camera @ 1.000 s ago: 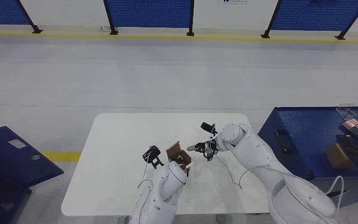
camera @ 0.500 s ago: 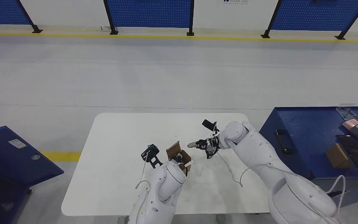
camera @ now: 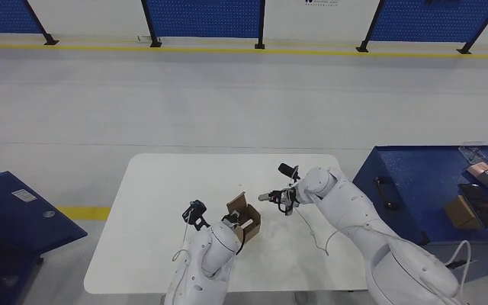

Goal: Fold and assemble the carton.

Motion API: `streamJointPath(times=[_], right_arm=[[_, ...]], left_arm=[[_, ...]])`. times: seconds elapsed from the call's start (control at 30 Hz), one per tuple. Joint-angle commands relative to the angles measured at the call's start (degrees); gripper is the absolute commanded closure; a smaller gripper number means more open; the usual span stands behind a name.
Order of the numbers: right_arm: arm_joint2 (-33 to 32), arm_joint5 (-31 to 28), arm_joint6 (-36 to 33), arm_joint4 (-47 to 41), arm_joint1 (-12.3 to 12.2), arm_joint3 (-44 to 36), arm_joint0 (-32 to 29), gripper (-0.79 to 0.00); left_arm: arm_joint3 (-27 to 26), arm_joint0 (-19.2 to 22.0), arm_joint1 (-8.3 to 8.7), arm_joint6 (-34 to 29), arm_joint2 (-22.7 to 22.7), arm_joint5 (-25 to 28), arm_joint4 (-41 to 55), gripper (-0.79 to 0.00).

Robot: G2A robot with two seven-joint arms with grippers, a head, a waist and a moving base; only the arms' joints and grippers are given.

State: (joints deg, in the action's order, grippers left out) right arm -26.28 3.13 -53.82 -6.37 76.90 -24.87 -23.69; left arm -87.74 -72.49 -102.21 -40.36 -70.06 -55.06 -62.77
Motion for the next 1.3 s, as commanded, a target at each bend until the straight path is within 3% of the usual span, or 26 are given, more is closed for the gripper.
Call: streamJointPath(times=[0.0,0.2,0.83,1.27], right_arm=[[0.2,1.0,0.1,1.4,0.0,-0.9,-0.4,-0.785],[0.5,1.7,0.5,4.3,0.3,-4.1,-1.7,-0.785],[-1.2,2.2,0.0,10.2,-0.3,-9.1,-3.5,-0.785],[-0.1,7.2,0.5,16.1,1.1,-11.6,-4.3,-0.785]], left_arm=[[-0.2,-1.0,0.45,-0.7,-0.2,0.2,-1.6,-0.785],[6.2,0.8,0.87,-0.9,1.3,1.1,-6.1,-0.785],[24.8,11.6,-0.87,4.5,3.5,-1.9,-0.6,-0.785],[28.1,14.1,-1.11,5.6,3.0,-1.3,1.9,-0.785]])
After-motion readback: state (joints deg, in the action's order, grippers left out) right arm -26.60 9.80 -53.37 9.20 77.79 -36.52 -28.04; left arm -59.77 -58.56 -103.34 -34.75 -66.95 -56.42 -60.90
